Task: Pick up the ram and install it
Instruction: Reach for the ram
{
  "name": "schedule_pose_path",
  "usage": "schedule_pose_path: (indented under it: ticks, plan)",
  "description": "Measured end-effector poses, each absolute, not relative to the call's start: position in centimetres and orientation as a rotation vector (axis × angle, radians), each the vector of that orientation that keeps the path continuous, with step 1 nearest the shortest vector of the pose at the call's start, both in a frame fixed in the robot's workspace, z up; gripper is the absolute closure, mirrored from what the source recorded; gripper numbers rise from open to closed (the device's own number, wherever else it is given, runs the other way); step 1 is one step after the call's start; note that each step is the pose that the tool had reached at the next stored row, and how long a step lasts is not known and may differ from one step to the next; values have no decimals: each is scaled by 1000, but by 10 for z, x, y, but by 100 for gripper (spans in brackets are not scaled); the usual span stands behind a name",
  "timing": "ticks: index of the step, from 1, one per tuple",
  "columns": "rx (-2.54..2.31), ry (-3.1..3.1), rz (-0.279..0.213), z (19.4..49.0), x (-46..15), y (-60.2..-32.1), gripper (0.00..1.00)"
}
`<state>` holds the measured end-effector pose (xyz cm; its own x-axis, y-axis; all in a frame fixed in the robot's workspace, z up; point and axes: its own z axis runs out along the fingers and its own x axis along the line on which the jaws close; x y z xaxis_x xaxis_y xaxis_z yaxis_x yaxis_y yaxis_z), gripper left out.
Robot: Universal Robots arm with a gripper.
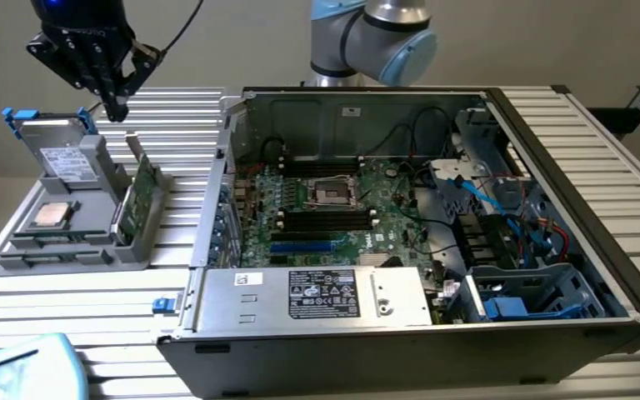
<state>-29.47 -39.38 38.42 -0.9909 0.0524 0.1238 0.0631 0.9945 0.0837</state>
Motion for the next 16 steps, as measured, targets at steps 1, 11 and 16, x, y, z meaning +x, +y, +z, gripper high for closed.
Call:
schedule_pose_path:
  ticks: [1, 11, 16]
  plan:
    - [-76, -3016, -130, 384, -296, -394, 89]
    - [98, -3011, -79, 383, -304, -394, 89]
    - [140, -3008, -67, 382, -313, -393, 89]
